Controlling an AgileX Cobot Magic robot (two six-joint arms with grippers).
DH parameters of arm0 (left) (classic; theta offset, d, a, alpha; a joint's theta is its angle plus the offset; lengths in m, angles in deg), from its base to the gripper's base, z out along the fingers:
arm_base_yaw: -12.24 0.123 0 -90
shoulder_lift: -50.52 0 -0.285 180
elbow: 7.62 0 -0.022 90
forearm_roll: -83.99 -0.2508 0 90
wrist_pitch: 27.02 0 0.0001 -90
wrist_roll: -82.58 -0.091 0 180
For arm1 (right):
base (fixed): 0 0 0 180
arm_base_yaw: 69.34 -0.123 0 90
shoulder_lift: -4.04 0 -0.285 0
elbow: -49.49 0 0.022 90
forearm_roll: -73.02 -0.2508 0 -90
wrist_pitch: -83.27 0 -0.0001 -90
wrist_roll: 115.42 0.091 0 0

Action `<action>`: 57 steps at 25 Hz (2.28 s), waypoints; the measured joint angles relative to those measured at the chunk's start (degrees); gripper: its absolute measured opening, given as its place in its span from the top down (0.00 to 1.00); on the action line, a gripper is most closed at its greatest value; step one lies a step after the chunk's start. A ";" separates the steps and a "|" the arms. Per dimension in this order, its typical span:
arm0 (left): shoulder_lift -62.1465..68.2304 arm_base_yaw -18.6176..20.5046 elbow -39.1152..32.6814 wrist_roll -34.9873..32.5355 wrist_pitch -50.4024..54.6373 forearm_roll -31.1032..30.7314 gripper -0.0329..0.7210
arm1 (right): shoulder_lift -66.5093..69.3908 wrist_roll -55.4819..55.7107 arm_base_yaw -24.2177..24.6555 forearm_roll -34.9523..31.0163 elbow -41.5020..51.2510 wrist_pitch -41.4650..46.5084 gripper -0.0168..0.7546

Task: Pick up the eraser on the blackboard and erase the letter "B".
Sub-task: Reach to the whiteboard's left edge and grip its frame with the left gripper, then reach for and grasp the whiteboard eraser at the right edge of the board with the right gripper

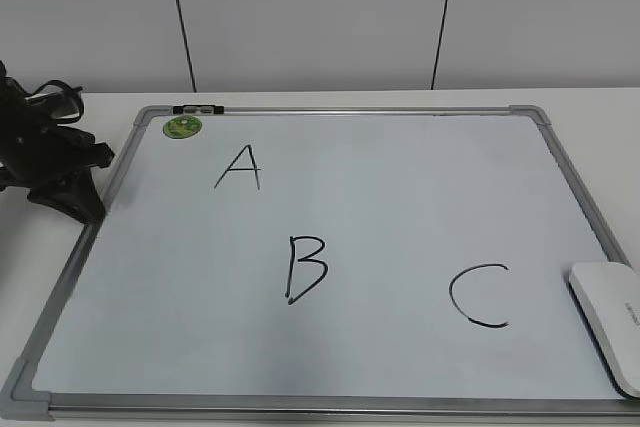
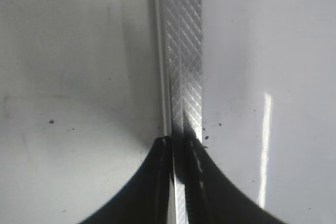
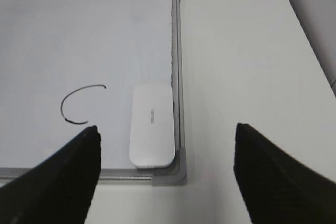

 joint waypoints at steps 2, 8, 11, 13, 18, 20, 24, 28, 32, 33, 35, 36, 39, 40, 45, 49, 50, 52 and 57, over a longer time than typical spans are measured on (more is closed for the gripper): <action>0.00 0.00 0.00 0.00 0.00 0.00 0.91 | 3.84 0.00 0.00 0.00 -0.77 -4.62 0.22; 0.00 0.00 0.00 0.00 0.04 0.00 0.91 | 12.49 0.00 0.00 0.00 -1.00 -16.44 0.22; 0.00 0.00 0.00 0.00 0.04 0.00 0.91 | 18.41 -0.10 0.00 0.00 -1.54 -16.79 0.22; 0.00 0.00 0.00 0.00 0.04 0.00 0.91 | 23.43 -0.11 0.00 -0.11 -1.87 -15.35 0.22; 0.00 0.03 0.00 0.00 0.13 0.00 0.91 | 34.03 -0.11 0.00 -0.41 -1.99 -13.50 0.22; 0.00 0.03 0.00 0.00 0.13 0.00 0.91 | 38.75 -0.11 0.00 -1.31 -1.99 -13.23 0.22; 0.00 0.03 0.00 0.00 0.13 0.00 0.91 | 47.35 -0.11 0.00 -3.52 -2.07 -13.76 0.22; 0.00 0.03 0.00 0.00 0.13 0.00 0.91 | 55.79 -0.11 0.00 -4.21 -2.11 -16.77 0.22; 0.00 0.03 0.00 0.00 0.13 0.00 0.91 | 63.14 -0.11 0.00 -4.35 -2.45 -19.48 0.21; 0.00 0.03 0.00 0.00 0.13 0.00 0.91 | 64.65 -0.11 0.00 -4.35 -2.45 -20.25 0.20; 0.00 0.03 0.00 0.00 0.13 0.00 0.91 | 67.91 -1.52 0.00 -4.47 -2.48 -22.29 0.18; 0.00 0.03 0.00 0.00 0.13 0.00 0.91 | 69.19 -2.40 0.00 -4.76 -2.48 -23.16 0.17; 0.00 0.03 0.00 0.00 0.13 0.00 0.91 | 73.08 -3.87 0.00 -5.48 -2.57 -25.84 0.15; 0.00 0.03 0.00 0.00 0.13 0.00 0.91 | 74.36 -3.98 0.00 -5.63 -2.57 -26.53 0.15; 0.00 0.03 0.00 0.00 0.13 0.00 0.91 | 79.62 -4.36 0.00 -5.81 -2.79 -29.23 0.15; 0.00 0.03 0.00 0.00 0.13 0.00 0.91 | 81.92 -4.42 0.00 -5.81 -4.24 -29.24 0.17; 0.00 0.03 0.00 0.00 0.13 0.00 0.91 | 82.16 -4.42 0.00 -5.81 -4.99 -28.71 0.21; 0.00 0.03 0.00 0.00 0.13 0.00 0.91 | 82.16 -4.51 0.00 -5.90 -6.59 -26.80 0.27; 0.00 0.03 0.00 0.00 0.13 0.00 0.91 | 82.64 -4.51 0.00 -5.90 -10.27 -21.76 0.29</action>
